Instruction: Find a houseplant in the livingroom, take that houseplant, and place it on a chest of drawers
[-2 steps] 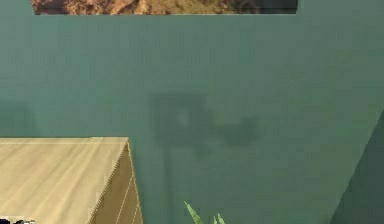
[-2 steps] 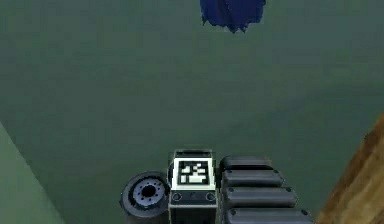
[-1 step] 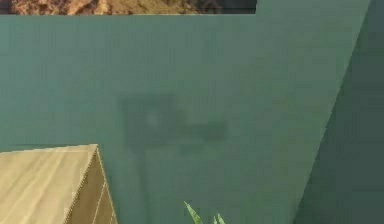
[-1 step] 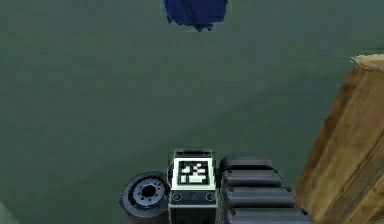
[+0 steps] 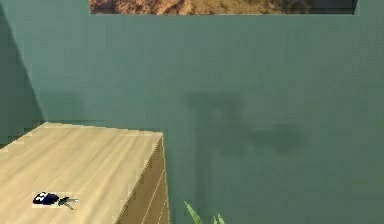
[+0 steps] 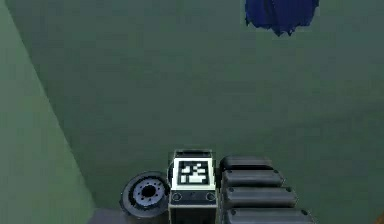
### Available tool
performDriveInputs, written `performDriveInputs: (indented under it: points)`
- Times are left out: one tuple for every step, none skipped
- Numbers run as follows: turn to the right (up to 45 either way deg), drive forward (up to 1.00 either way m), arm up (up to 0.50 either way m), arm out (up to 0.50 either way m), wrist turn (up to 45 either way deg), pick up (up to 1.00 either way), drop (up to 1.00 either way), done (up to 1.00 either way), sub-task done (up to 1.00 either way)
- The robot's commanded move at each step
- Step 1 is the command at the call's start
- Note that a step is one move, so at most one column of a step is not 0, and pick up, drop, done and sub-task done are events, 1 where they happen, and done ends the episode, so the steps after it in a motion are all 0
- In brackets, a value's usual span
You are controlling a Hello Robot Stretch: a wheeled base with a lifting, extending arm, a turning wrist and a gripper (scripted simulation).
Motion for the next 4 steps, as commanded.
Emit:
performDriveInputs:
  points:
    - [33.0, 0.00, 0.00, 0.00, 0.0, 0.00, 0.00, 0.00, 0.00]
    - [-24.0, 0.00, 0.00, 0.00, 0.0, 0.00, 0.00, 0.00, 0.00]
    - [0.0, 0.15, 0.00, 0.00, 0.0, 0.00, 0.00, 0.00, 0.00]
    - [-21.0, 0.00, 0.00, 0.00, 0.0, 0.00, 0.00, 0.00, 0.00]
